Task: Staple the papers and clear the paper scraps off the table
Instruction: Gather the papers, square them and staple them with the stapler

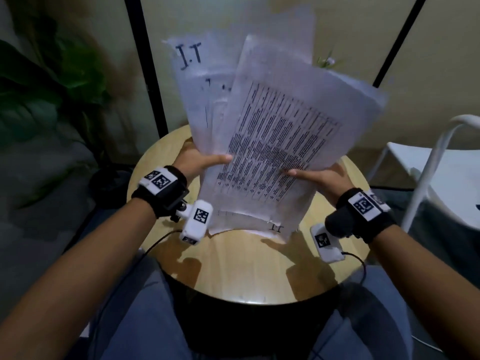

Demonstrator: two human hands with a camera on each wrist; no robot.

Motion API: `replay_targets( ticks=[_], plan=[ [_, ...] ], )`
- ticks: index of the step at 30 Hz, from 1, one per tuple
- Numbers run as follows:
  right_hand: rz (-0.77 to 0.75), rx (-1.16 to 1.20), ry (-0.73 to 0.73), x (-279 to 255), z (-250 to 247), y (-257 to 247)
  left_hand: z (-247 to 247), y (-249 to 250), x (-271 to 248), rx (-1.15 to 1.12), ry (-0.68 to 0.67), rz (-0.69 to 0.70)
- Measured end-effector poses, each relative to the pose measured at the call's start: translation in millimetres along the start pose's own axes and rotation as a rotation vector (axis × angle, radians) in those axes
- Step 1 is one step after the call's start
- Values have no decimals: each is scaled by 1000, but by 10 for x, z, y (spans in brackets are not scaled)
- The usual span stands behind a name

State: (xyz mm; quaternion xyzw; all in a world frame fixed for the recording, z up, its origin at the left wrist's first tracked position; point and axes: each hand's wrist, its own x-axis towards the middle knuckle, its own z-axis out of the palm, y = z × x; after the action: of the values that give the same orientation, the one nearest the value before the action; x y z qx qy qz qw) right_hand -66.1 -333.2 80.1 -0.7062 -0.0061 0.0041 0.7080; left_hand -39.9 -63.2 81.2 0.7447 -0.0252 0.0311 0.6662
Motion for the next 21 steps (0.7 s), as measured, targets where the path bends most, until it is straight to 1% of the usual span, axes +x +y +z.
replay_targets(
  ticks=[1,3,6,11,13,16,17,21],
  plan=[
    [-43,-18,-18,-83,9,-28,10,7,-72,-12,-9,9],
    [-78,-49,-33,-174,11,-71,44,55,-143,-60,-9,28],
    [-113,-56,18,-200,48,-113,97,160,-172,-38,5,58],
    [-179,49,143,-186,123,-250,160,345,-159,7,157,126],
    [-231,94,164,-197,118,-378,130,484,-153,-55,169,184],
    [-292,139,143,-256,43,-500,50,562,-169,-149,157,258],
    [-288,129,137,-283,13,-474,27,512,-186,-142,142,248],
    [-186,62,96,-386,-31,-220,74,257,-344,-98,-13,151]
  ],
)
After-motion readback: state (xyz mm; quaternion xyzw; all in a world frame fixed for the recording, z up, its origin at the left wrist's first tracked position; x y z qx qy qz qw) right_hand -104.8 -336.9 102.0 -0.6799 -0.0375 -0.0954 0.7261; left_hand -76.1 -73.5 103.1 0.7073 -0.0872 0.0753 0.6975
